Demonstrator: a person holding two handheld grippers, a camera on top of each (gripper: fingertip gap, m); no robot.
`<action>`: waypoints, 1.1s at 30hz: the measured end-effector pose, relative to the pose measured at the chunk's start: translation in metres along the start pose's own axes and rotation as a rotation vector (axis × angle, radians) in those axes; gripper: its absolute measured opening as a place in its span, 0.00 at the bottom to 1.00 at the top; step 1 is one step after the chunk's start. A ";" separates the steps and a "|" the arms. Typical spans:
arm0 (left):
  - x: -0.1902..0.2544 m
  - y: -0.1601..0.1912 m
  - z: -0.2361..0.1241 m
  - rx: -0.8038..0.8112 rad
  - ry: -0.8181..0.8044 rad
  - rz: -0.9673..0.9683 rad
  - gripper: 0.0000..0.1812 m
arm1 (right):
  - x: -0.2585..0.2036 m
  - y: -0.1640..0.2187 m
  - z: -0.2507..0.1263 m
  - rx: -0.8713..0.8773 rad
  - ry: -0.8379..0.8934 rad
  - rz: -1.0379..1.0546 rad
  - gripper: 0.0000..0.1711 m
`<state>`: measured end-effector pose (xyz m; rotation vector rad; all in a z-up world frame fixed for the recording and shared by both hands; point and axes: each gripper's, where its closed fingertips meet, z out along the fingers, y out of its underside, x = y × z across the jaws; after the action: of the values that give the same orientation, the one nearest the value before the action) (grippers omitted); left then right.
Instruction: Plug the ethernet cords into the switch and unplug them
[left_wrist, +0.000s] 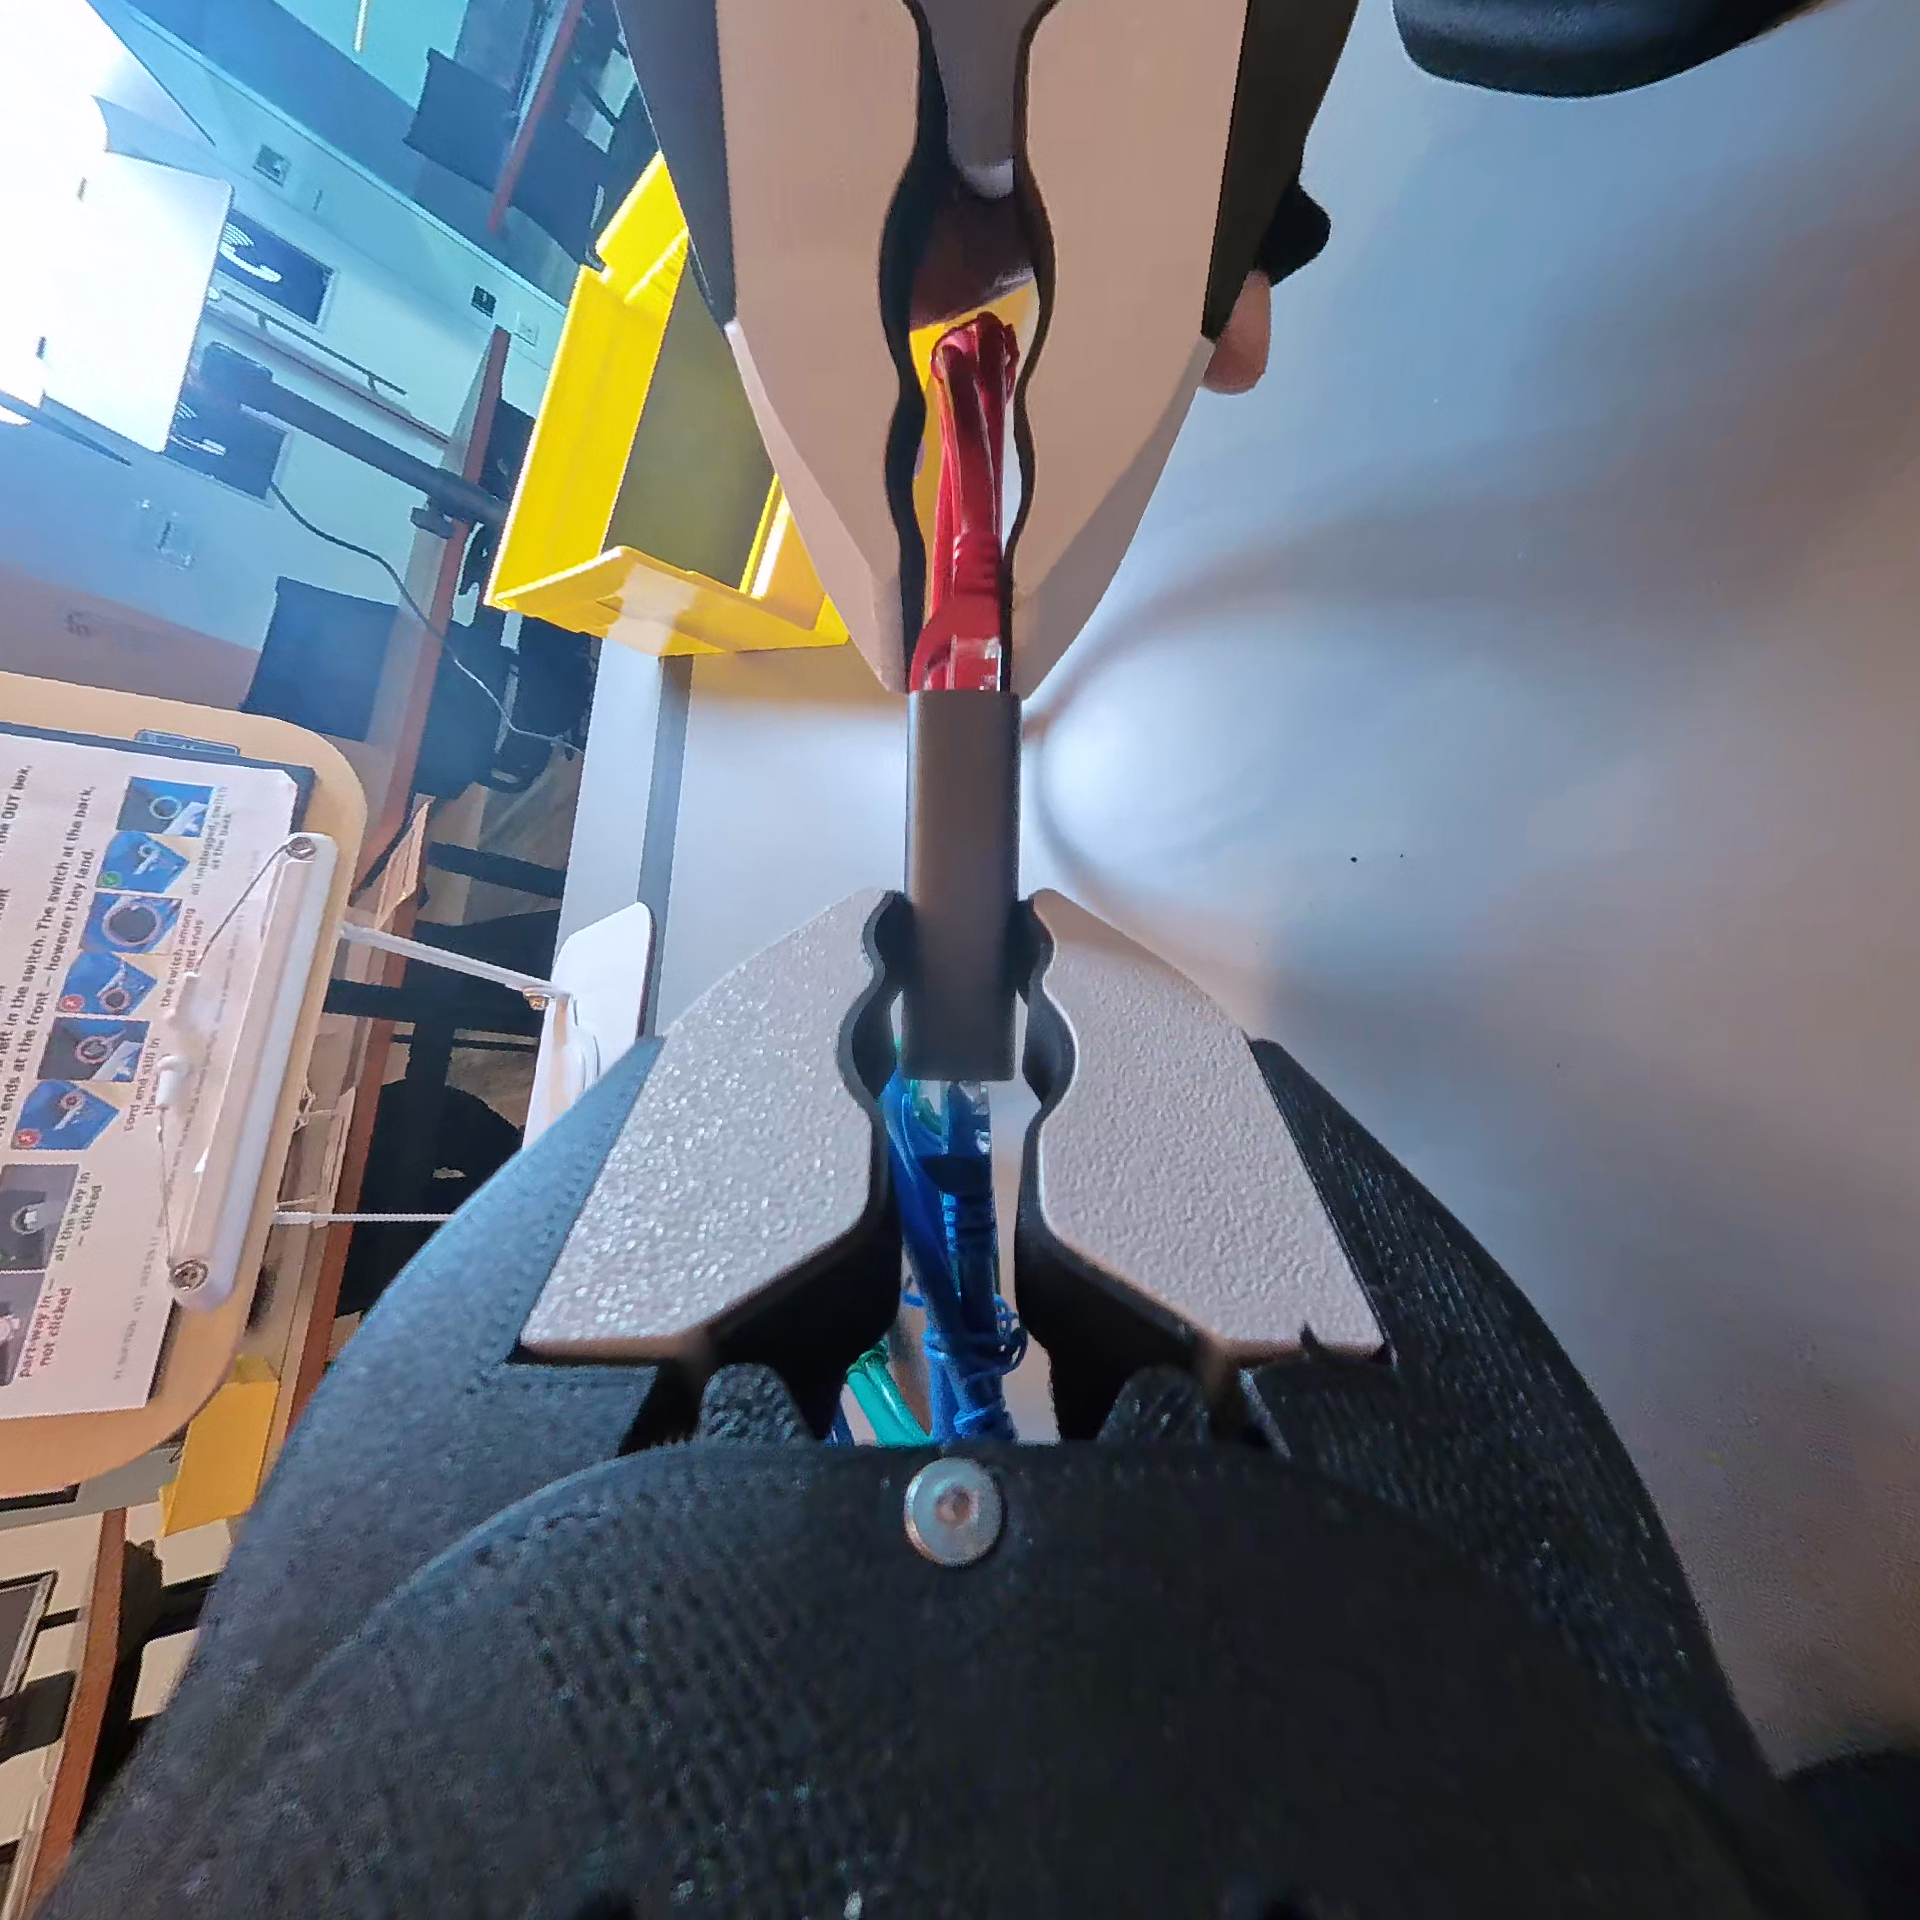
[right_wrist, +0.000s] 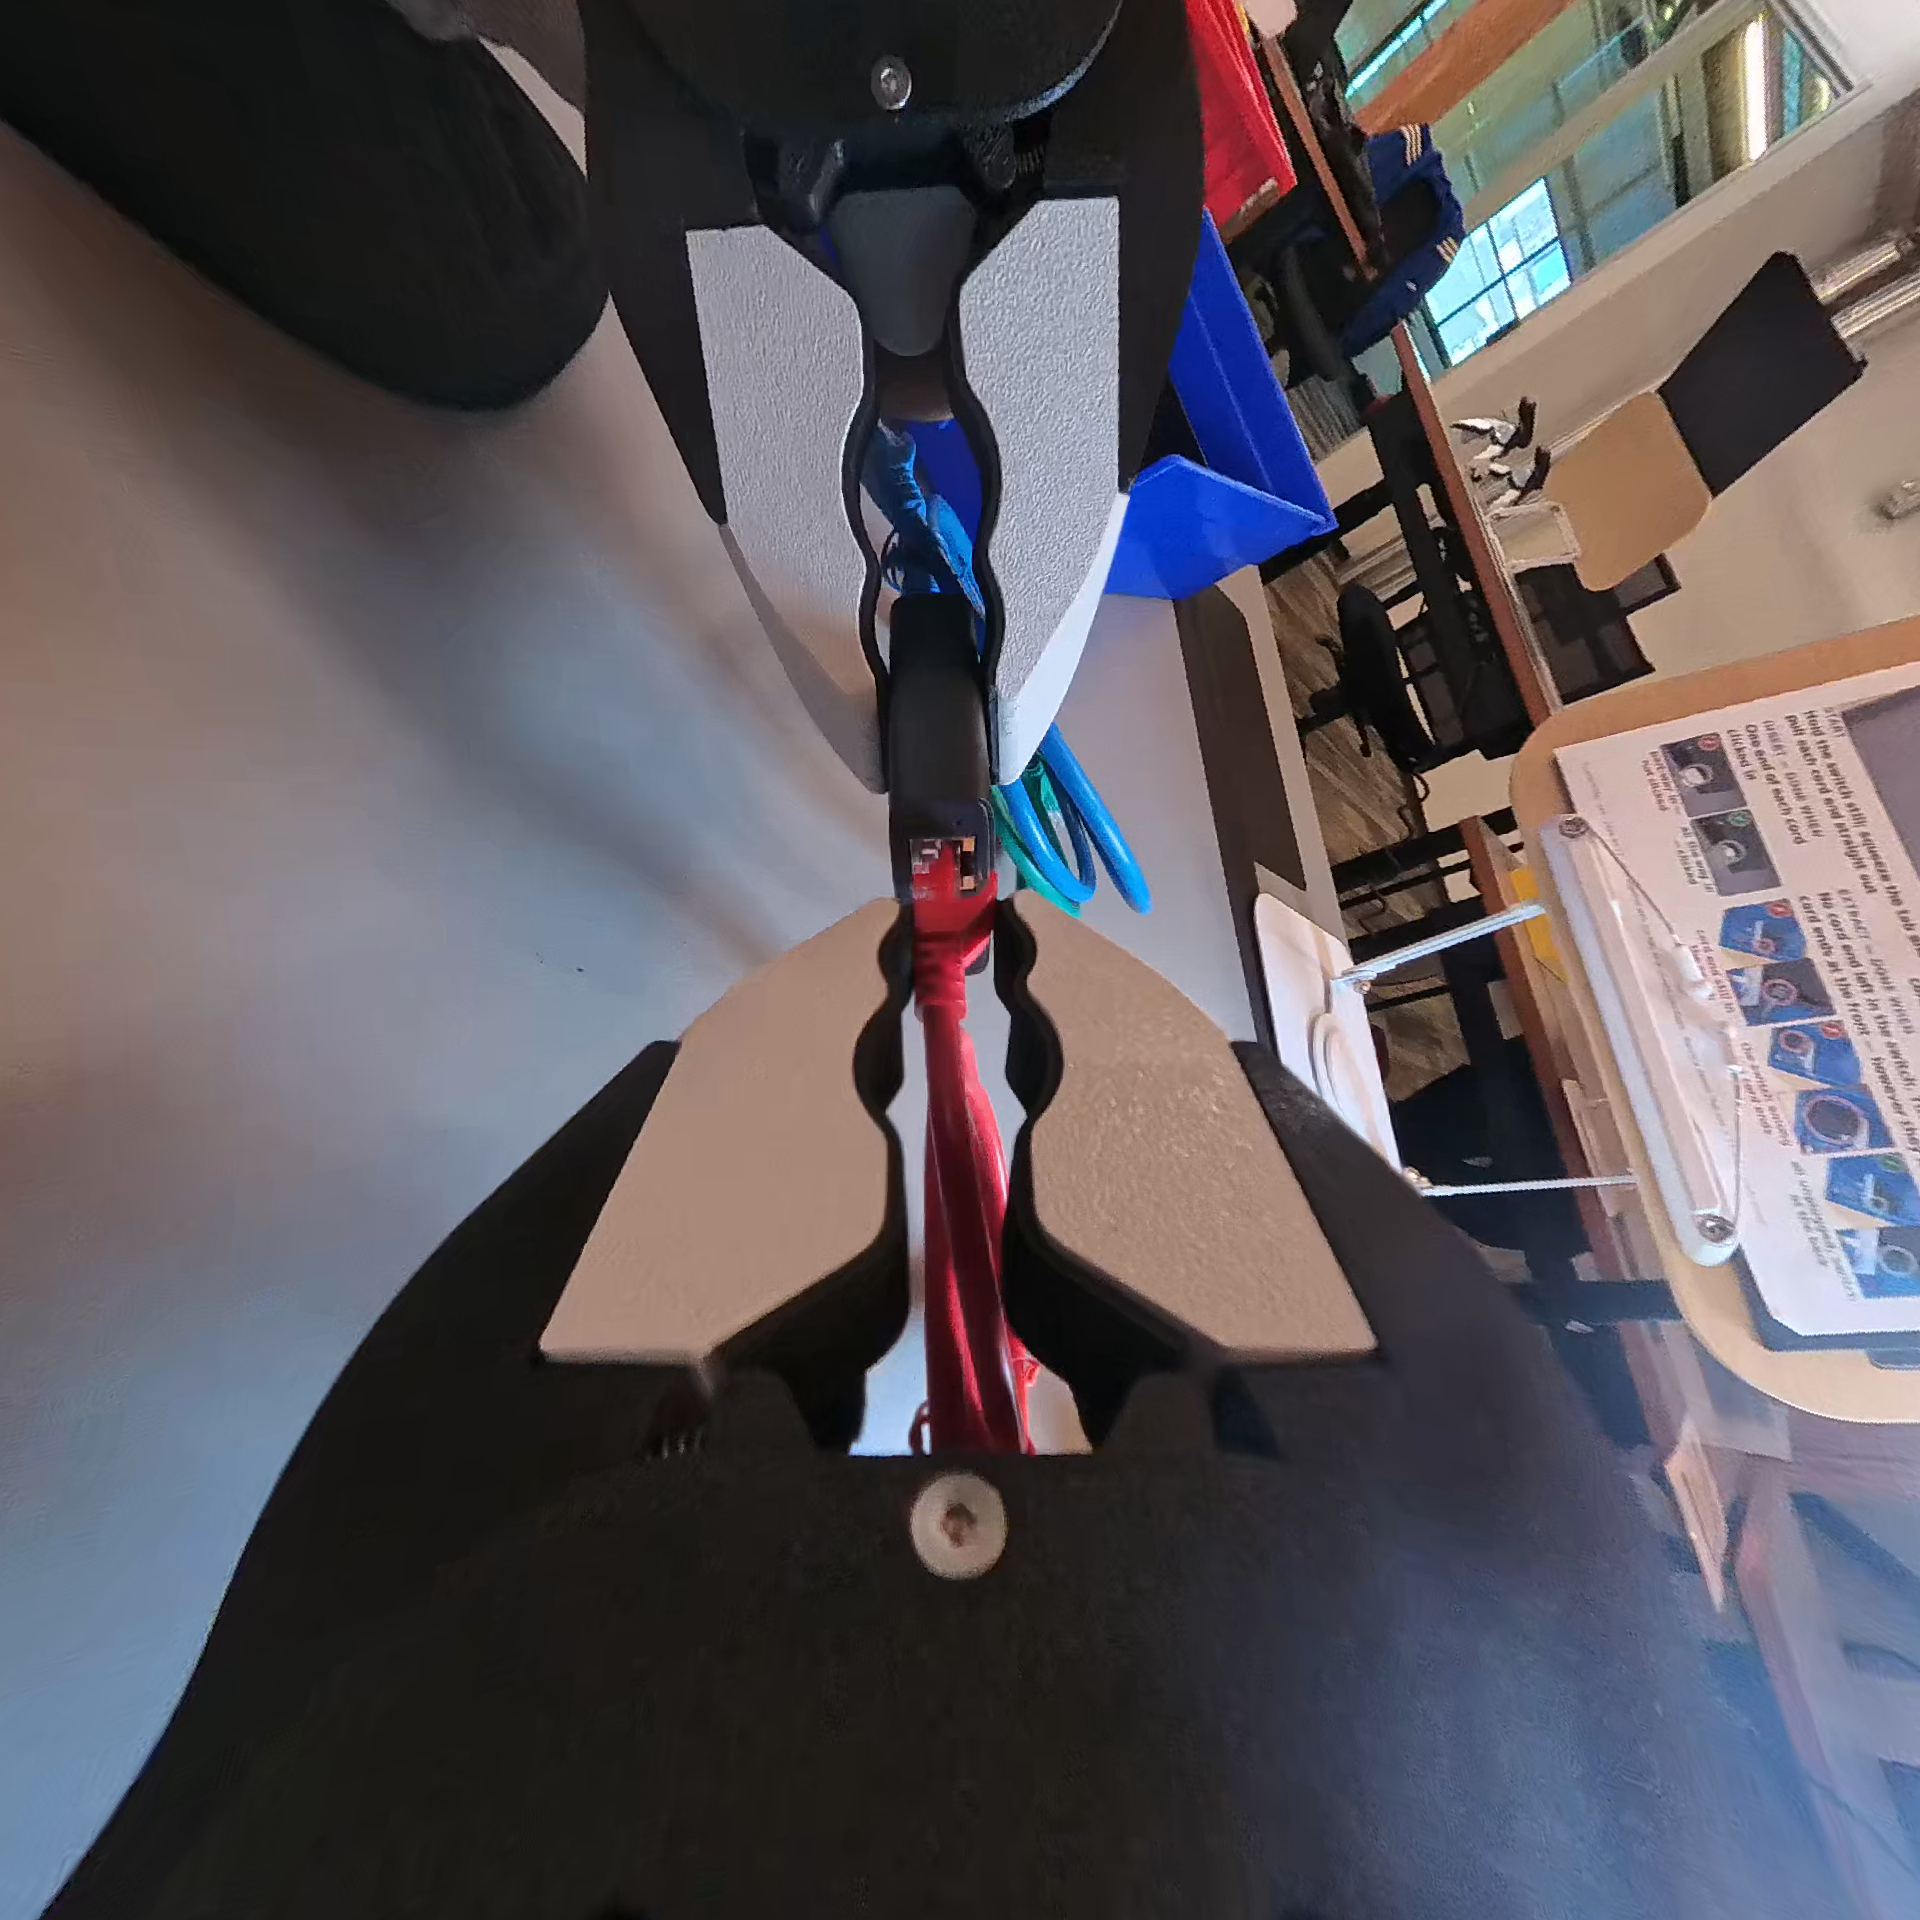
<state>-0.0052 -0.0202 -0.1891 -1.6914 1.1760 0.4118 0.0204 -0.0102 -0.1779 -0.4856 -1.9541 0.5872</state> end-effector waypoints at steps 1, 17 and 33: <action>0.001 0.000 0.000 -0.002 0.004 -0.003 0.11 | -0.001 0.000 0.000 -0.002 0.001 -0.007 0.08; 0.024 0.013 0.001 -0.058 0.184 0.005 0.12 | -0.030 -0.003 0.007 -0.047 -0.072 -0.223 0.08; 0.037 0.007 0.006 0.037 0.281 -0.114 0.12 | -0.038 -0.004 -0.004 0.020 -0.210 -0.053 0.07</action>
<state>0.0082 -0.0342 -0.2225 -1.8145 1.2709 0.0828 0.0393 -0.0343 -0.2007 -0.3705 -2.1506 0.6451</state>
